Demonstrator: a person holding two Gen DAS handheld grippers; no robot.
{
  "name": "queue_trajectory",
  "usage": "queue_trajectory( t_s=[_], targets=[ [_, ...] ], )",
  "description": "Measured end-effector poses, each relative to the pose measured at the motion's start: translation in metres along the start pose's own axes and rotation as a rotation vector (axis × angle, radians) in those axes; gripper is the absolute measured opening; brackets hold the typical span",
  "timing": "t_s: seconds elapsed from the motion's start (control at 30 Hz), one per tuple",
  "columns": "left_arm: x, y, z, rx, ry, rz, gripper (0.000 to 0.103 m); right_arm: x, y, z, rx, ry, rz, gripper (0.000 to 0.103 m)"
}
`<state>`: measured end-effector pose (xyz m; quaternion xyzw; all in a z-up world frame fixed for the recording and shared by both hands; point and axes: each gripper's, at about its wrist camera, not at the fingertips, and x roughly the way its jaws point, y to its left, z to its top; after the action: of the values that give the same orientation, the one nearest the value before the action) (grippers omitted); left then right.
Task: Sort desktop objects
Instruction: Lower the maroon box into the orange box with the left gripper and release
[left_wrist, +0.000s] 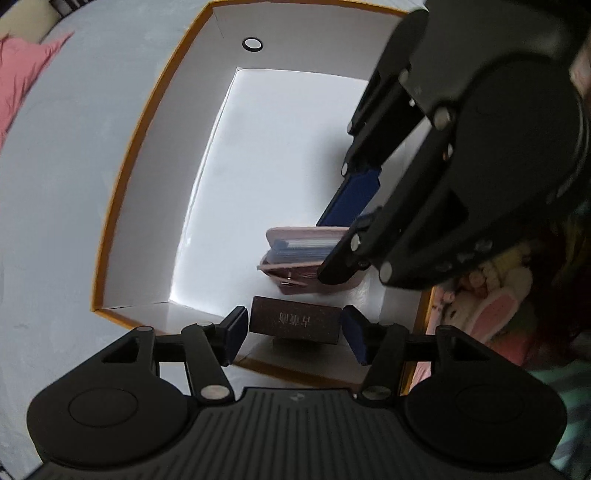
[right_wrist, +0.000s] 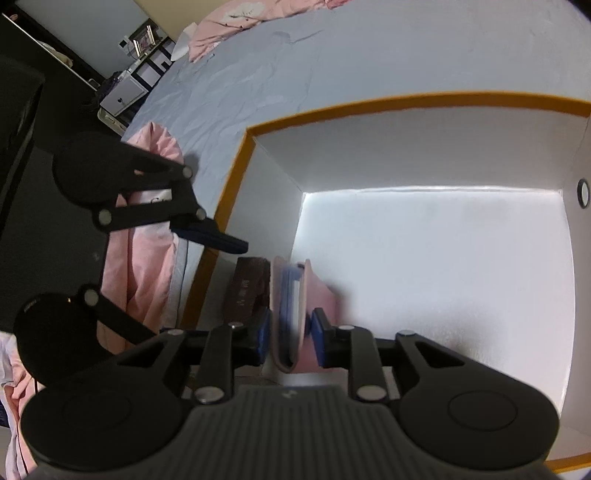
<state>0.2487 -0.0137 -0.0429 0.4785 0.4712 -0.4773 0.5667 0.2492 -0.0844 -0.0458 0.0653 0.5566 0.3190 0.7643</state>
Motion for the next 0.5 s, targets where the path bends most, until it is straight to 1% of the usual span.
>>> queue_trajectory(
  t_s=[0.03, 0.13, 0.17, 0.2, 0.27, 0.33, 0.4, 0.43, 0.5],
  targets=[
    [0.002, 0.0, 0.0, 0.004, 0.015, -0.003, 0.066, 0.001, 0.0, -0.001, -0.002, 0.001, -0.008, 0.028],
    [0.006, -0.009, -0.002, 0.077, 0.069, 0.025, 0.066, 0.001, -0.002, -0.001, 0.0, 0.003, -0.004, 0.028],
    [0.006, -0.011, -0.004, 0.085, 0.069, 0.026, 0.066, 0.002, -0.002, 0.0, 0.004, 0.004, 0.001, 0.028],
    [0.006, -0.01, -0.004, 0.078, 0.067, 0.023, 0.069, 0.002, -0.003, 0.0, 0.005, 0.005, 0.005, 0.028],
    [0.008, -0.011, -0.006, 0.072, 0.056, 0.026, 0.07, 0.004, -0.002, 0.0, 0.006, 0.004, 0.01, 0.027],
    [0.007, -0.008, -0.005, 0.067, 0.035, 0.035, 0.071, 0.006, -0.001, 0.0, 0.012, 0.003, 0.017, 0.026],
    [0.008, -0.01, -0.004, 0.041, 0.016, 0.033, 0.067, 0.006, -0.001, 0.0, 0.016, 0.0, 0.014, 0.025],
    [0.005, -0.01, -0.005, 0.034, 0.013, 0.023, 0.066, 0.006, 0.0, 0.0, 0.021, -0.001, 0.013, 0.025],
    [0.002, -0.005, -0.003, 0.009, 0.018, -0.038, 0.066, 0.004, 0.0, -0.001, 0.031, -0.006, 0.01, 0.024]
  ],
)
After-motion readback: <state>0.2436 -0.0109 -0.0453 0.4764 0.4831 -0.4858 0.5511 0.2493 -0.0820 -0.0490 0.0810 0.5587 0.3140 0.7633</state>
